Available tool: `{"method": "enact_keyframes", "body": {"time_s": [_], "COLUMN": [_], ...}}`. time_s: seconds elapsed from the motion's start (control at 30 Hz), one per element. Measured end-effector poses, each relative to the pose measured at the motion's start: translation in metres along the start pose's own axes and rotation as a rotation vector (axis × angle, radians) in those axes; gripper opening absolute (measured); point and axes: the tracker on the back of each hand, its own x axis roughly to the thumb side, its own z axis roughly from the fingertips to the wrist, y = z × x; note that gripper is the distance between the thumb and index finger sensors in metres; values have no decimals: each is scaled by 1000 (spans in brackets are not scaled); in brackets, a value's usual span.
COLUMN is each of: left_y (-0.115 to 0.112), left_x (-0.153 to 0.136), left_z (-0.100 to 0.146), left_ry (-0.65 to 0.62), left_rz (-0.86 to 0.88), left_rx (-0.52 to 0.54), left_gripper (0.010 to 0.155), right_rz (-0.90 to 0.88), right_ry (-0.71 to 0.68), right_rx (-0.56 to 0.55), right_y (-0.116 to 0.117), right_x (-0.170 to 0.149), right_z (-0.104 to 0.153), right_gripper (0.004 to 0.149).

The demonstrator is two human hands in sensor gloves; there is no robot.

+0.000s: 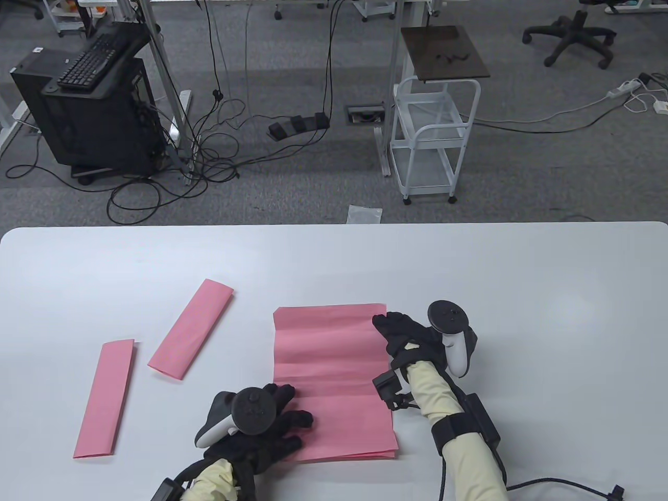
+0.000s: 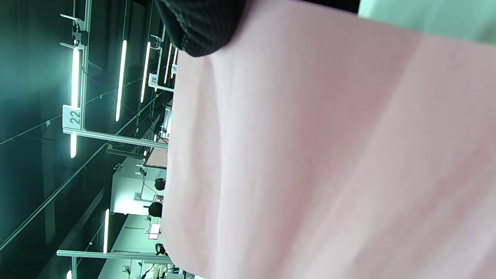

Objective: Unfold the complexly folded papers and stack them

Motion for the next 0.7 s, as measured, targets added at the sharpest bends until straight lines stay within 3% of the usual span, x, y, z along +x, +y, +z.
{"method": "enact_keyframes", "body": {"time_s": [0.13, 0.23, 0.3, 0.4, 0.47, 0.5, 0.53, 0.6, 0.7], "left_y": [-10, -15, -16, -16, -16, -16, -16, -16, -17], "left_x": [-2, -9, -10, -11, -11, -11, -11, -11, -11], "left_z": [-7, -10, -11, -11, -11, -11, -11, -11, -11], "left_ry": [115, 153, 156, 163, 167, 168, 172, 181, 196], "left_rz": [-132, -170, -158, -162, -158, -159, -162, -170, -195], "left_rx": [-66, -159, -163, -174, -178, -178, -179, -180, -176], "left_gripper": [79, 82, 82, 82, 82, 82, 82, 84, 88], "right_rz": [20, 44, 108, 351, 632, 706, 821, 960, 1043], "right_ry": [34, 27, -33, -198, -334, -346, -343, -316, -280], "right_rx": [47, 100, 65, 52, 185, 264, 411, 595, 690], "right_y": [2, 5, 8, 18, 40, 49, 64, 87, 108], "right_x": [-3, -5, -2, 3, -1, -5, -14, -30, -47], "right_z": [-4, -1, 5, 25, 49, 56, 68, 83, 90], "right_gripper": [43, 58, 71, 76, 71, 67, 66, 73, 79]}}
